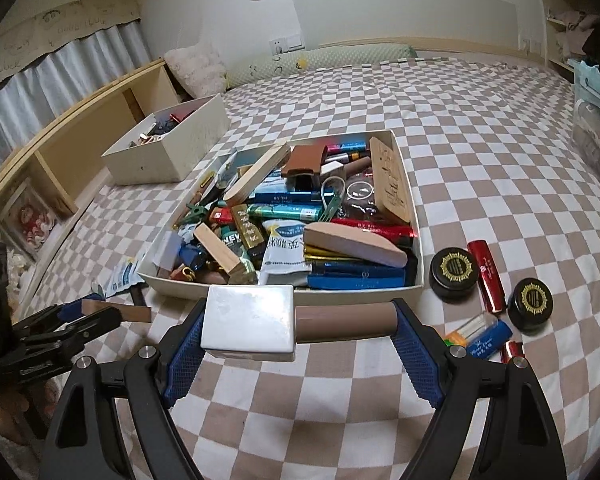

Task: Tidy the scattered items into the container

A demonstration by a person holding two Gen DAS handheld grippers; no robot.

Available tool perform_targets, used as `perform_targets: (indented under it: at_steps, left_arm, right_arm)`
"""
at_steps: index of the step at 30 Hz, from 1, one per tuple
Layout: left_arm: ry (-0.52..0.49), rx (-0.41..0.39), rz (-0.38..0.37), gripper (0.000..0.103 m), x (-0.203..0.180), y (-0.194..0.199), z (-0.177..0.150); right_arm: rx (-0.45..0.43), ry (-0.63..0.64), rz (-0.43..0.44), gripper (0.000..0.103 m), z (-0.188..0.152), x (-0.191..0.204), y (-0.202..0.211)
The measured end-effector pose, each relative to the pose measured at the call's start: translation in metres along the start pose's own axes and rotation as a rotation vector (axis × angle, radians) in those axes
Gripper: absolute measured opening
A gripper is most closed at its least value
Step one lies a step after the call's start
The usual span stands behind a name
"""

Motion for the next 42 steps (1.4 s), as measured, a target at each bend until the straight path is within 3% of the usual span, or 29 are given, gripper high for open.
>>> perform_targets:
  at_steps: [11, 18, 23, 33, 42]
  left_arm:
    - [-0.009, -0.050, -0.009, 0.076, 0.000, 0.013, 0.019]
    - [0.001, -0.059, -0.013, 0.076, 0.003, 0.017, 0.025]
    - [0.016, -0.055, -0.006, 0.077, 0.010, 0.015, 0.026]
    - [0.028, -0.053, 0.001, 0.077, 0.018, 0.014, 0.028]
    - [0.037, -0.039, -0.010, 0.077, 0.020, 0.011, 0.031]
  right_arm:
    - [0.000, 0.103, -0.031, 0.086, 0.040, 0.004, -0.019]
    - [0.091, 0.325, -0.045, 0.086, 0.062, 0.029, -0.059]
    - [0.138, 0.411, -0.064, 0.086, 0.069, 0.036, -0.078]
    - [0.235, 0.791, -0.097, 0.086, 0.058, 0.063, -0.097]
    - [0.333, 0.961, 0.004, 0.086, 0.066, 0.061, -0.112]
Point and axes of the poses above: each gripper's, at about its wrist camera, not at the fingertips, and y roughly against the way its jaws point, x to its left, z to its top, the point moved 1 cm from there along -y, roughly the way its jaws point, and after that the axes turned 8 degrees about x, right-handed, at the moved point
